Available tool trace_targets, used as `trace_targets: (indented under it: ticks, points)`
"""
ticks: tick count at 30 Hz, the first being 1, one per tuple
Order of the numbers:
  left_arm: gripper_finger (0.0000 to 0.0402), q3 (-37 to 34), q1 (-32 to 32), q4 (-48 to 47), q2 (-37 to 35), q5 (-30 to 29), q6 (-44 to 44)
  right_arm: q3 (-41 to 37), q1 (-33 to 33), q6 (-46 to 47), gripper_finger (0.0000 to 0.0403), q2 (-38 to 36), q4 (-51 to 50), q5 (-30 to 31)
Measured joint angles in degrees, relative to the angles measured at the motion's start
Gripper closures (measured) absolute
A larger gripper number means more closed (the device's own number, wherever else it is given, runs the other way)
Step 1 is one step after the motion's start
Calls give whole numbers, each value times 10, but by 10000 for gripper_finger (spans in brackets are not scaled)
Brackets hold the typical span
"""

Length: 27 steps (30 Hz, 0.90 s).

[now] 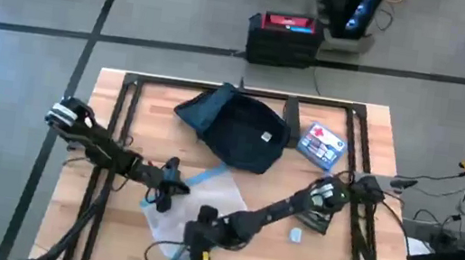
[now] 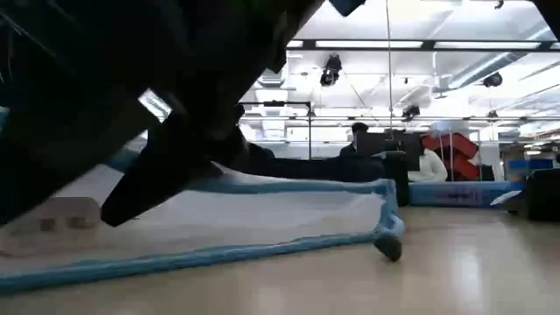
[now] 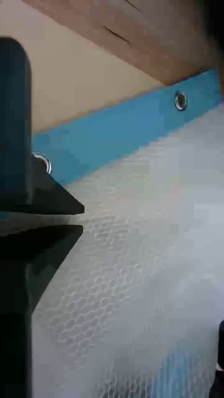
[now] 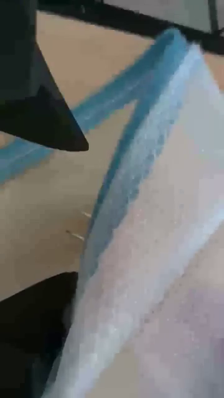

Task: Unpack backpack
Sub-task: Remove the pink charger adapter inside the zip bag

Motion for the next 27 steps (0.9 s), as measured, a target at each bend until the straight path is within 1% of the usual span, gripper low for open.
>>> trace_targets:
  ticks: [3,6,8,12,18,27]
  points:
    - [377,0,0,0,0,-1,0,0,0,12,56,3,50,47]
    - [377,0,0,0,0,-3,0,0,0,6,56,5,55,94]
    - [377,0,0,0,0,-3,0,-3,0,10,59,5,53,112]
    - [377,0,0,0,0,-4,2,-3,0,11,71,5,58,113]
    - [377,0,0,0,0,-6,4,-3,4,7,85,22,95,114]
    - [377,0,1,0,0,-9,6,-3,4,7,83,24,92,132]
